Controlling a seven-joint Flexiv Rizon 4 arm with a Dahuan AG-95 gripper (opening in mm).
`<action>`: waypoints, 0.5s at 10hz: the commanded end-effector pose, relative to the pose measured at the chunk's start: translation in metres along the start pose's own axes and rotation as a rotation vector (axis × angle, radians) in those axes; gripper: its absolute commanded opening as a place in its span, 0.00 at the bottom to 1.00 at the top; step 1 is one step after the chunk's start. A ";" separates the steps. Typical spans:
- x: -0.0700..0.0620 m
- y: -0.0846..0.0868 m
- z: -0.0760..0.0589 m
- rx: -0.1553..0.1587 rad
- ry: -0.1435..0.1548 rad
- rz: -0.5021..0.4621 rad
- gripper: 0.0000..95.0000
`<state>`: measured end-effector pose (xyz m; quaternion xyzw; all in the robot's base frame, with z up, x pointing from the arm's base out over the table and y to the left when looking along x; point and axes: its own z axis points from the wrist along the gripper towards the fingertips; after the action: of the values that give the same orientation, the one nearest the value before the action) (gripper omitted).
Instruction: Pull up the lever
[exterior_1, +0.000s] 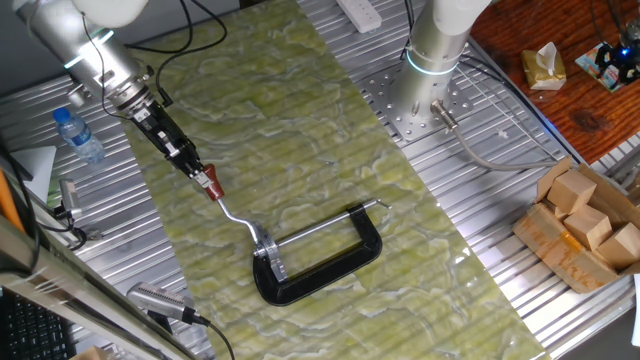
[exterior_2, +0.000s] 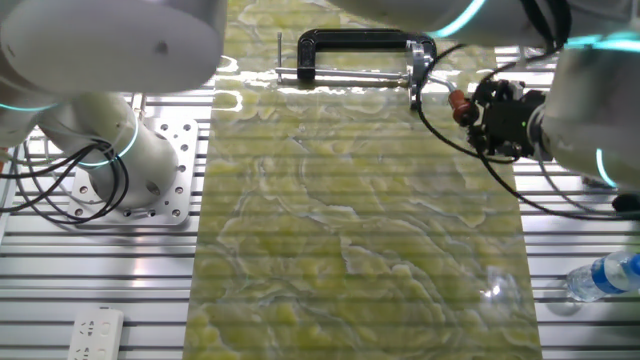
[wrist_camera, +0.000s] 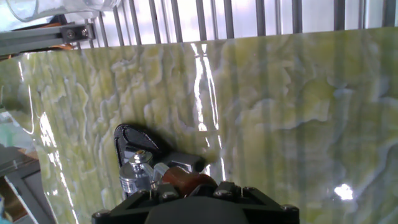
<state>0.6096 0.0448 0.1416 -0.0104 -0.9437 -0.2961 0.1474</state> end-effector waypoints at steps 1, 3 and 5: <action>-0.001 0.003 -0.003 0.025 -0.005 0.009 0.00; 0.000 0.014 -0.007 0.045 -0.011 0.033 0.00; 0.002 0.019 -0.007 0.061 -0.019 0.039 0.00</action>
<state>0.6126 0.0567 0.1603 -0.0277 -0.9535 -0.2634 0.1437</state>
